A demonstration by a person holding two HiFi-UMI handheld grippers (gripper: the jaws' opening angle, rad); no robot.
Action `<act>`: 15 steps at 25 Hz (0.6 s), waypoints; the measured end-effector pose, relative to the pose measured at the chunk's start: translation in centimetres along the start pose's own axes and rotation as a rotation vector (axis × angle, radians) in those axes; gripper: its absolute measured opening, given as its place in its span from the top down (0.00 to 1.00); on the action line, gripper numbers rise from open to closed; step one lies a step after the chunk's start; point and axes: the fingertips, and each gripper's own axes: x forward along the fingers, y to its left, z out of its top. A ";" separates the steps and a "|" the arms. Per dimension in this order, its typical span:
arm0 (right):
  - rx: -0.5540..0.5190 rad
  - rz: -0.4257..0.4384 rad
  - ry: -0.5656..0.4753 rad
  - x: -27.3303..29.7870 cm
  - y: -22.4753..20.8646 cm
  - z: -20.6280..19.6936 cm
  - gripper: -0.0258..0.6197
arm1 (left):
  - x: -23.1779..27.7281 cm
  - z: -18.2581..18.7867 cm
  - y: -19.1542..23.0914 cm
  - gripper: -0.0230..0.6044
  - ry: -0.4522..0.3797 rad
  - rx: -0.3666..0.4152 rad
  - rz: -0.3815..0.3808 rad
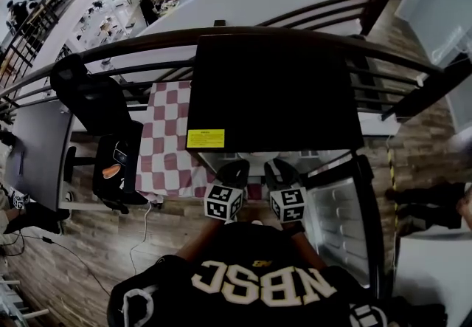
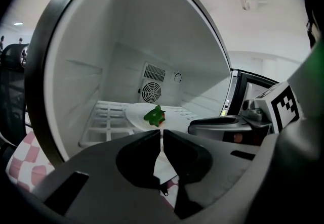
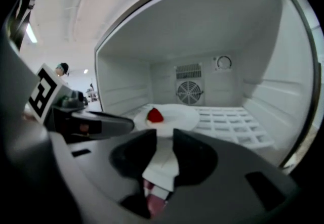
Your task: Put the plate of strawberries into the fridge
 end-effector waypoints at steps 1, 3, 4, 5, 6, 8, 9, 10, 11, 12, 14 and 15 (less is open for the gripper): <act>-0.003 0.000 -0.001 0.2 0.0 0.2 0.79 | 0.1 0.2 0.0 0.91 0.003 0.001 -0.002; -0.010 -0.001 0.000 0.5 -0.2 0.3 0.79 | 0.5 0.4 0.1 0.91 0.004 0.007 -0.005; -0.012 -0.002 0.002 0.7 -0.3 0.2 0.79 | 0.7 0.5 0.2 0.91 0.005 0.009 -0.007; -0.013 -0.003 0.001 0.8 -0.4 0.2 0.79 | 0.8 0.6 0.3 0.91 0.006 0.011 -0.009; -0.012 -0.003 -0.001 1.0 -0.5 0.3 0.79 | 0.9 0.7 0.4 0.91 0.007 0.015 -0.010; -0.008 -0.003 -0.005 1.3 -0.5 0.7 0.79 | 1.3 0.8 0.6 0.91 0.006 0.027 -0.012; -0.007 -0.003 -0.005 1.5 -0.6 0.8 0.80 | 1.4 0.9 0.6 0.91 0.004 0.032 -0.013; -0.007 -0.003 -0.005 1.8 -0.8 0.7 0.80 | 1.6 1.0 0.6 0.91 0.004 0.033 -0.016; -0.010 -0.001 -0.008 2.1 -0.8 0.7 0.80 | 1.7 1.0 0.6 0.91 0.007 0.032 -0.020; -0.011 0.001 -0.012 2.3 -0.9 0.9 0.80 | 1.8 0.9 0.7 0.91 0.013 0.029 -0.022; -0.012 0.004 -0.013 2.6 -0.7 1.3 0.80 | 2.0 0.9 0.8 0.91 0.024 0.025 -0.023; -0.011 0.006 -0.012 2.7 -0.7 1.4 0.80 | 2.0 1.0 1.0 0.91 0.027 0.023 -0.023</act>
